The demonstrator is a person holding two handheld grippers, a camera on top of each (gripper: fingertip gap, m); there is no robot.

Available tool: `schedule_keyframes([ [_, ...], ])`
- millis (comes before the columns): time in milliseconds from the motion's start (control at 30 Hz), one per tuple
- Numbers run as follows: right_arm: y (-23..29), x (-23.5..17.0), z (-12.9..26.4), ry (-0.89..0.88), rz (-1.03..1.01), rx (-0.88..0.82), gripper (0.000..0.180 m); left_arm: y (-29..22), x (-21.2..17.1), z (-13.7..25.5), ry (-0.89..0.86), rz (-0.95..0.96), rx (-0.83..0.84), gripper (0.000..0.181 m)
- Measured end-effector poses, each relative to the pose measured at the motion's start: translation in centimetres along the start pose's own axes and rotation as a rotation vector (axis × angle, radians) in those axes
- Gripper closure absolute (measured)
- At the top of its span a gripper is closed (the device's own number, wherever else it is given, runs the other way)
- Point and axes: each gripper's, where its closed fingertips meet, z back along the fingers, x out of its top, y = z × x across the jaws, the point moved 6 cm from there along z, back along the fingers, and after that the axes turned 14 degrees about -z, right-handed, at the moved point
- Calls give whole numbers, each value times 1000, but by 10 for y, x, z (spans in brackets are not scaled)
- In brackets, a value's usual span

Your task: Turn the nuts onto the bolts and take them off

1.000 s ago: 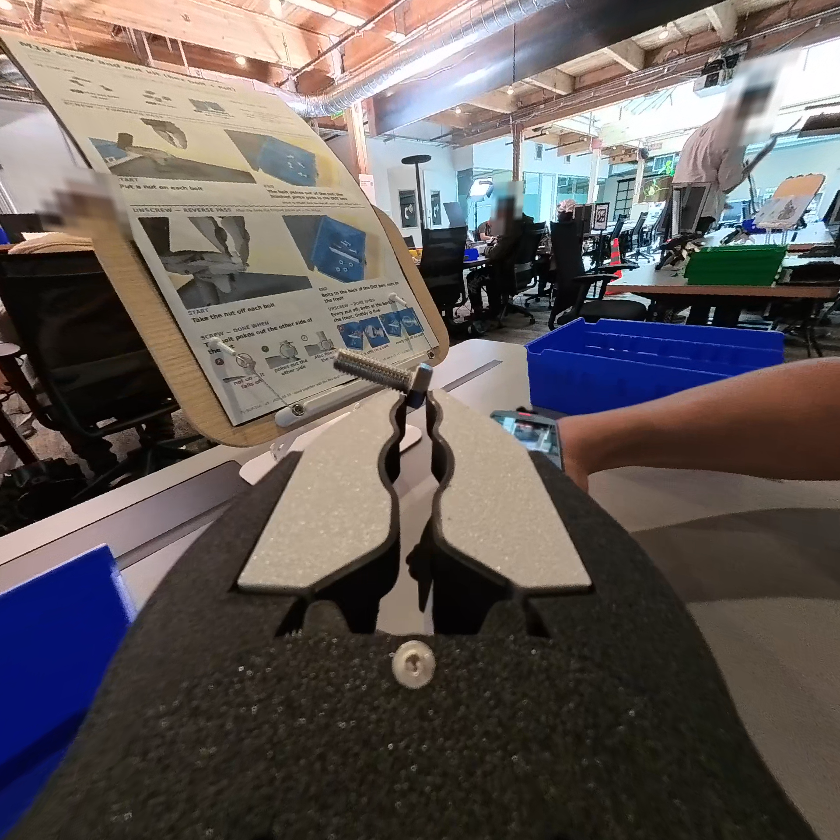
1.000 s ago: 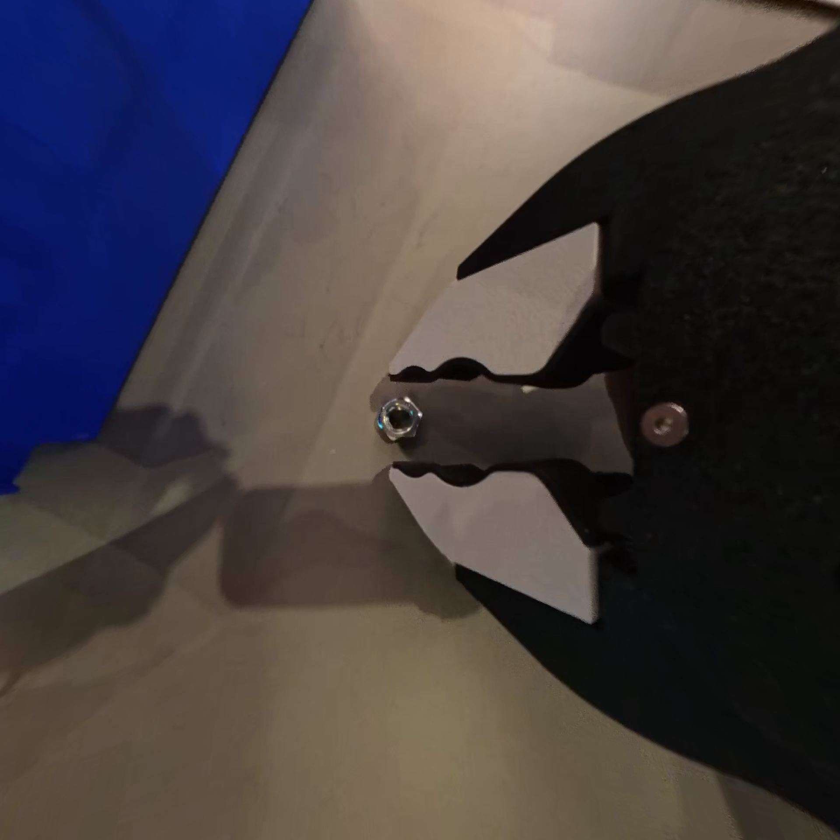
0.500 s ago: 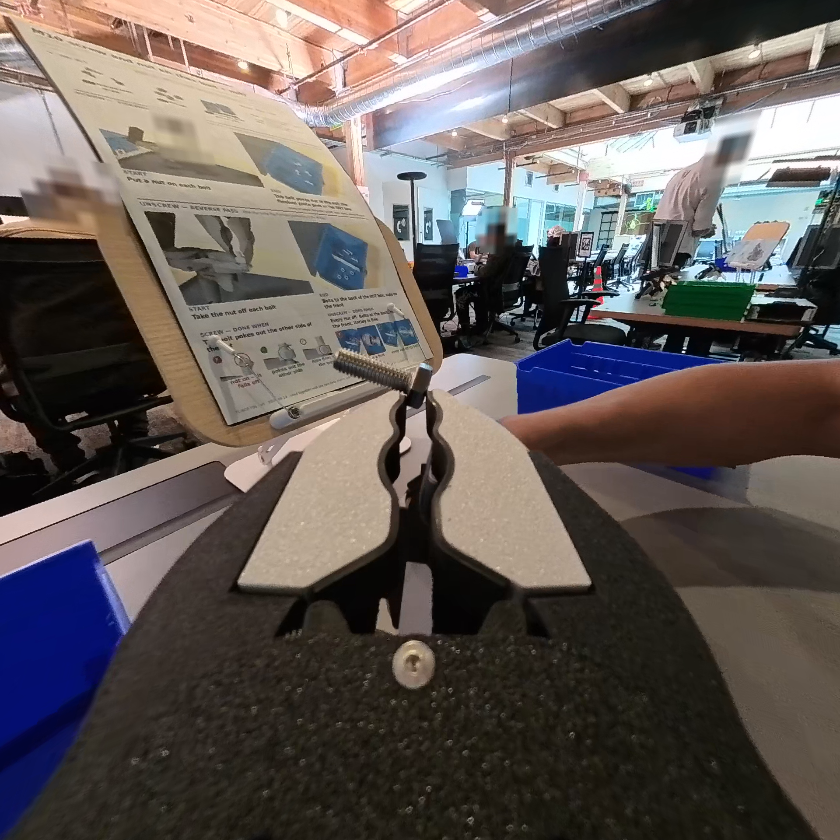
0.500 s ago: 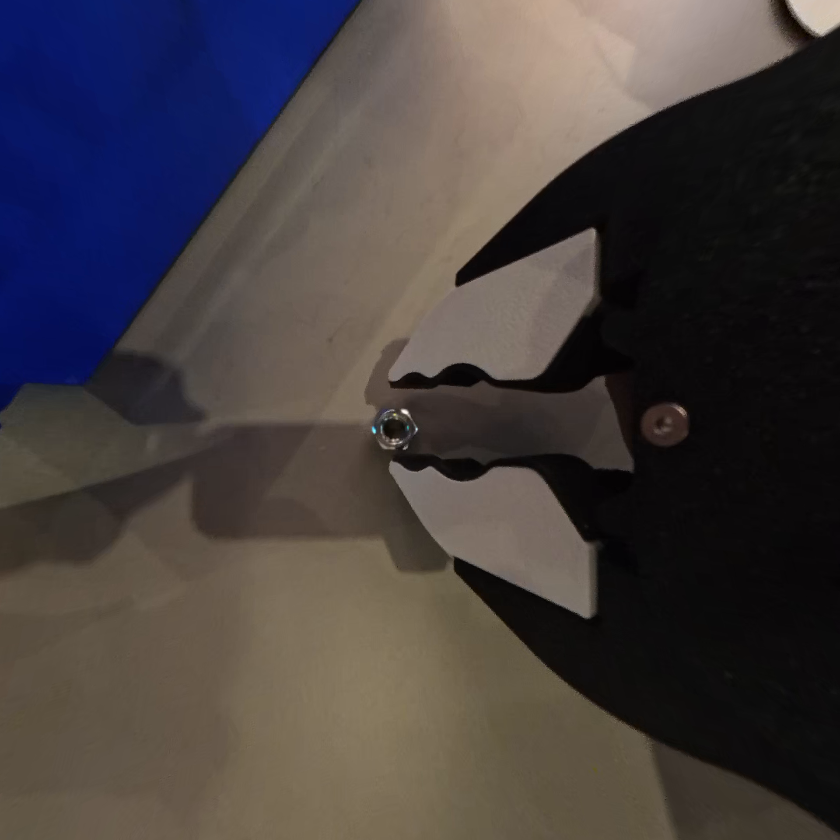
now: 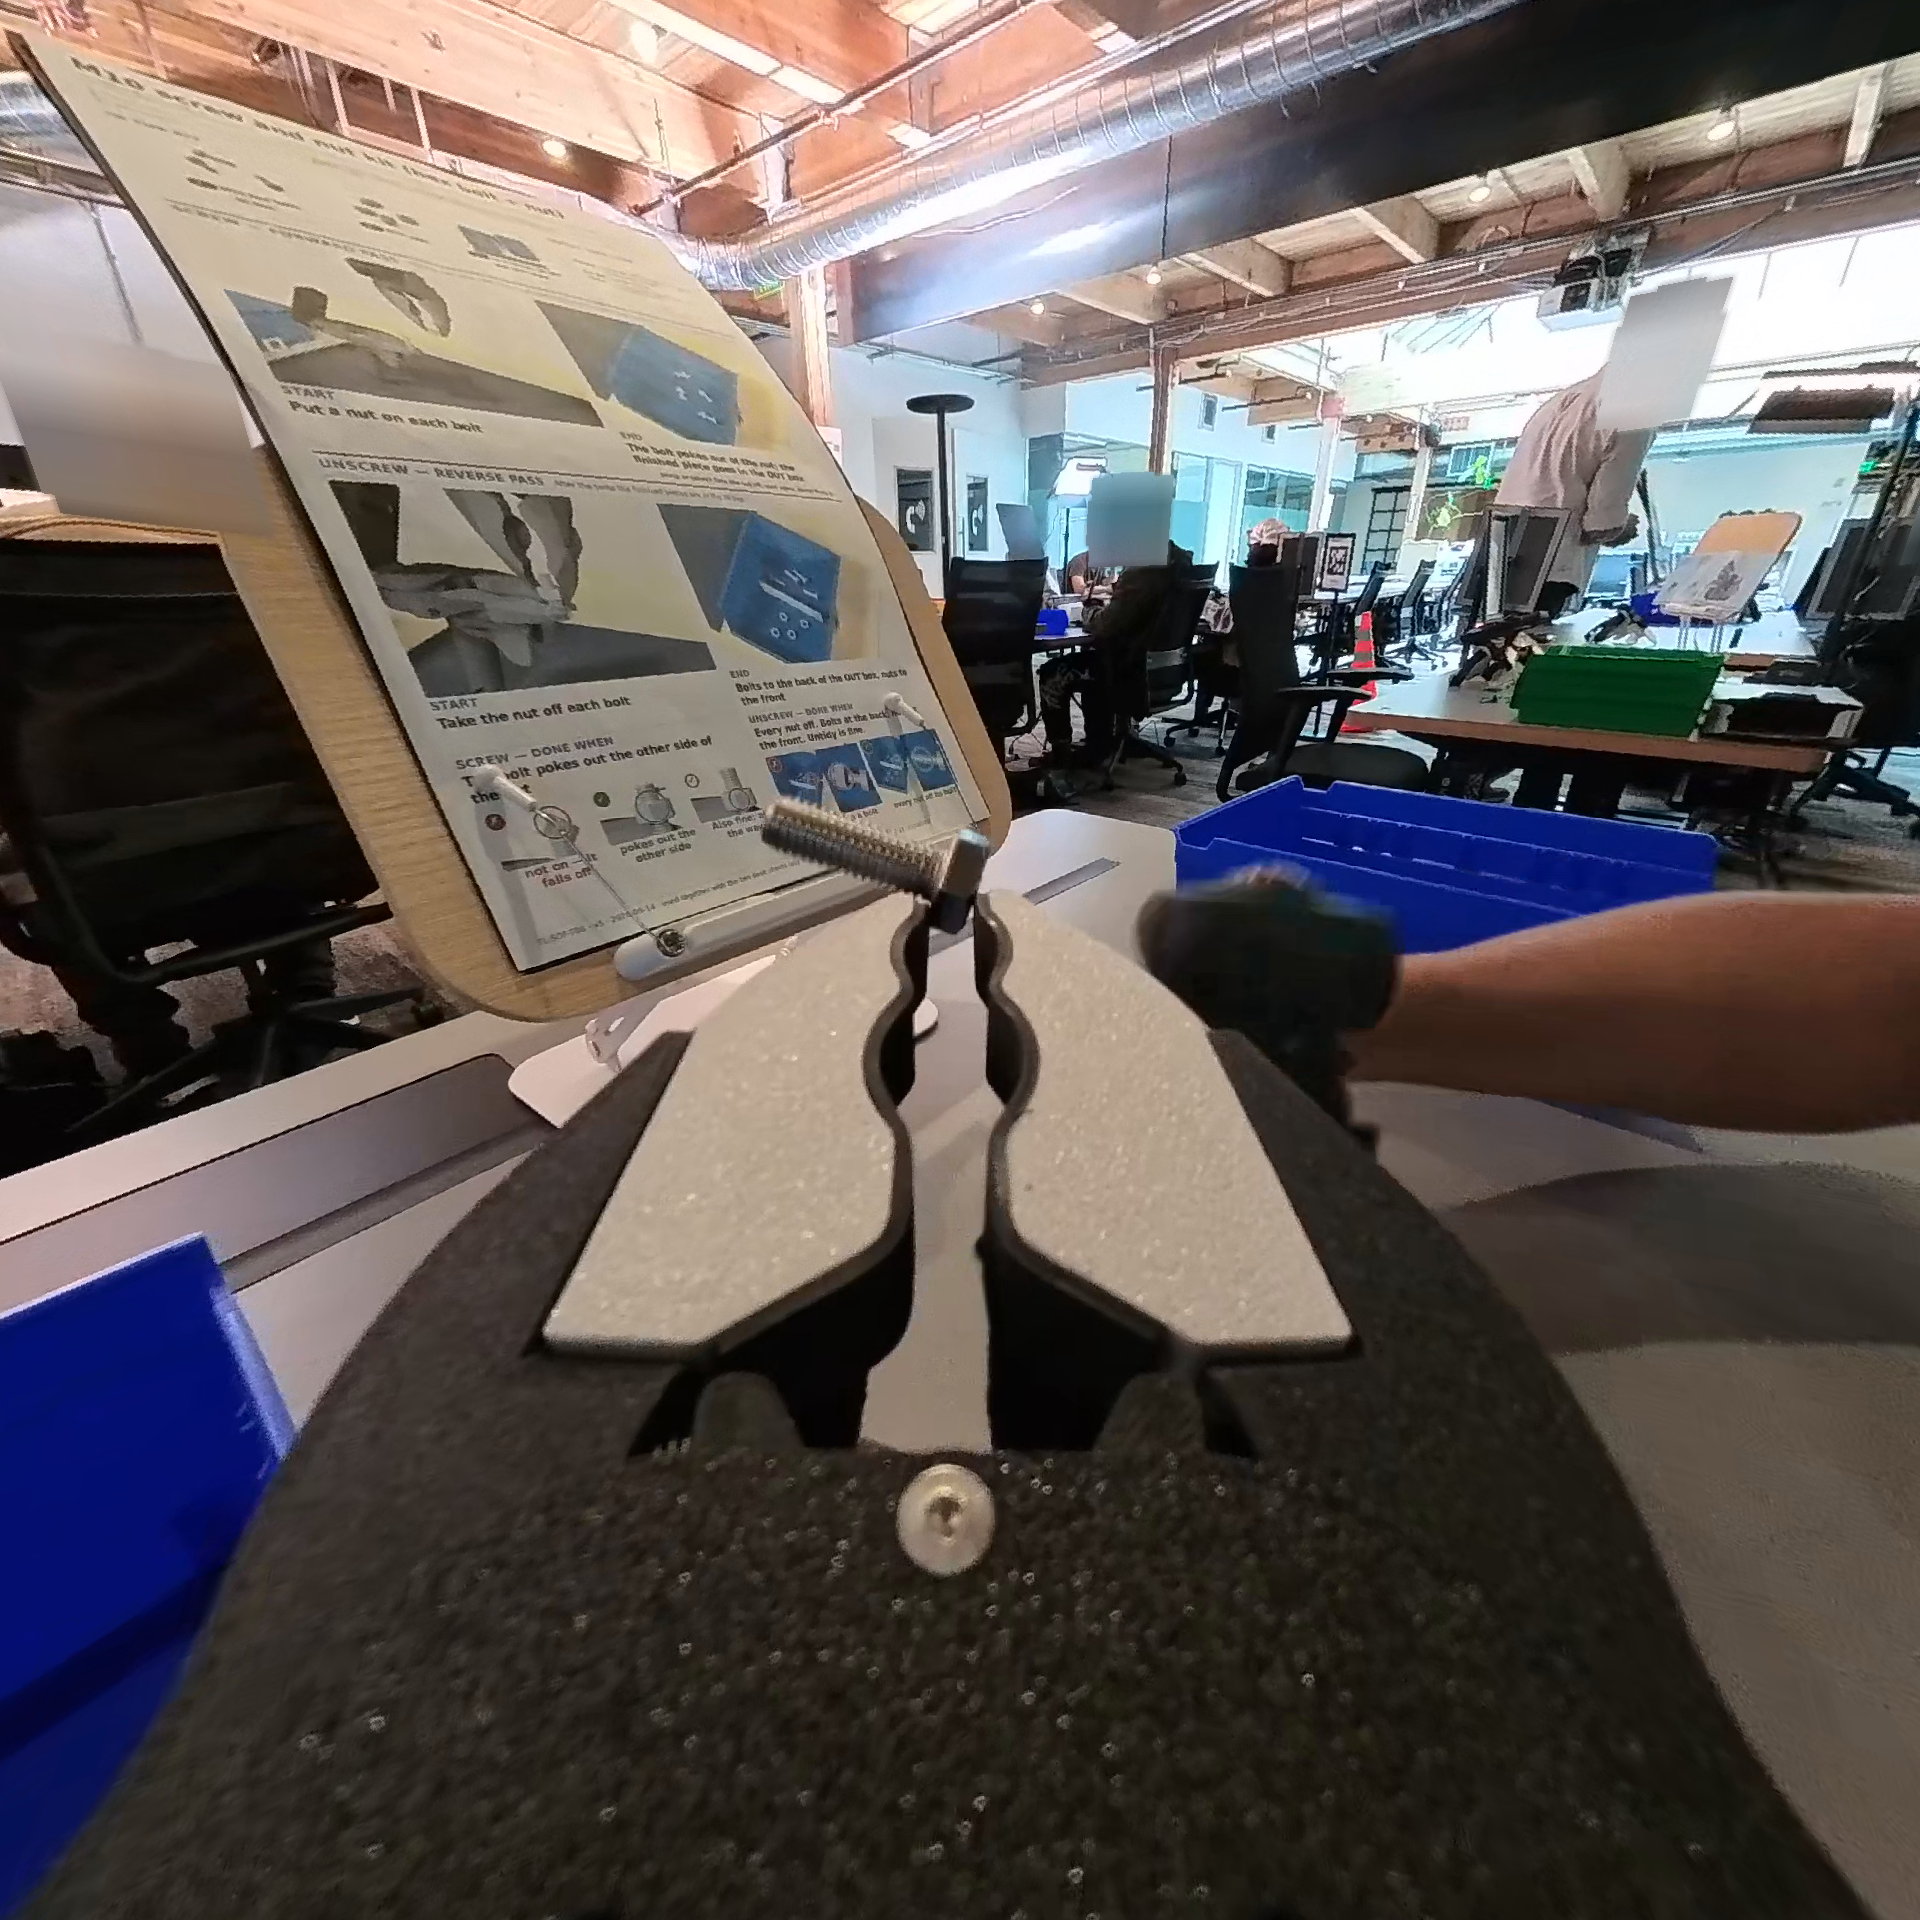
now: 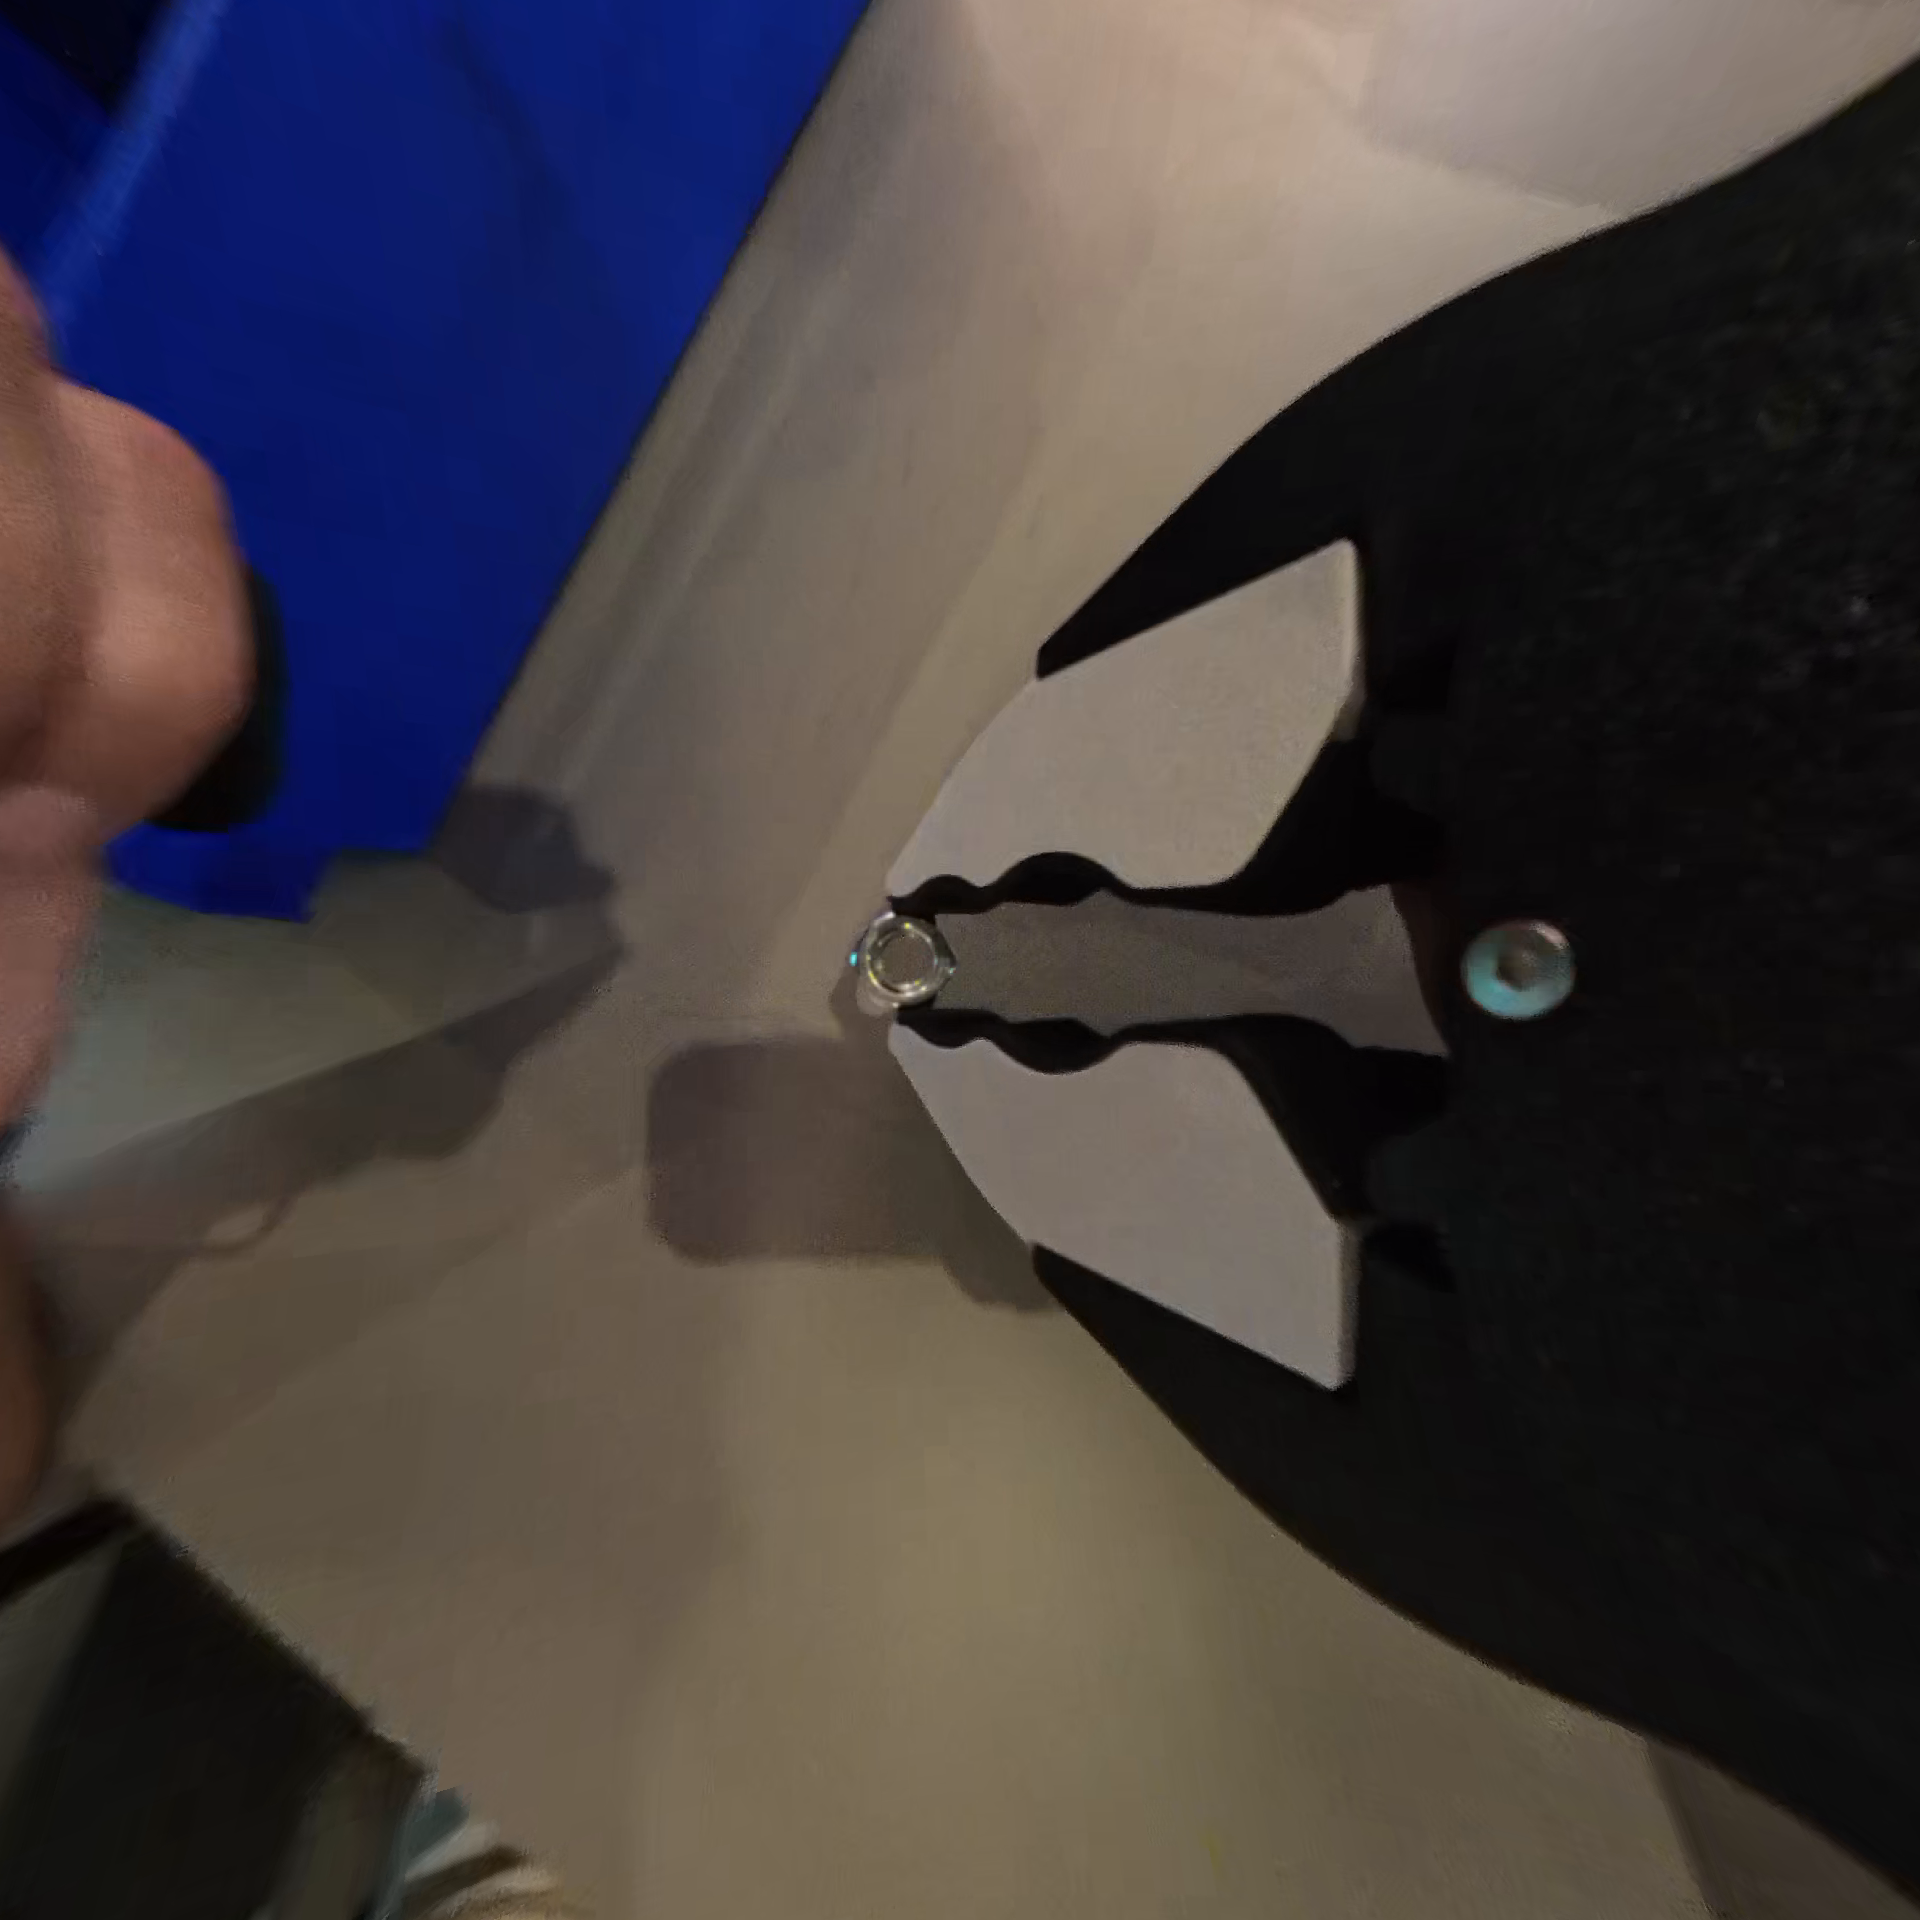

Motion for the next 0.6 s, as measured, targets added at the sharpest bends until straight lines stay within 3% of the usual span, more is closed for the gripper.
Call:
schedule_keyframes([
  [33, 6, 2, 11, -54, -14, -34, 163, 0, 0, 0, -1, 0, -5, 173],
  [233, 39, -15, 90, -397, -208, -386, 163, -12, -6, -6, 21, -33, -41, 173],
  [400, 67, -66, 134, -680, -509, -809, 163, -32, -21, -19, 93, -98, -46, 173],
  [500, 83, -99, 144, -728, -563, -1015, 163, -44, -31, -26, 139, -162, -22, 173],
  [600, 95, -106, 162, -784, -580, -1102, 163, -56, -40, -32, 175, -203, -38, 173],
])
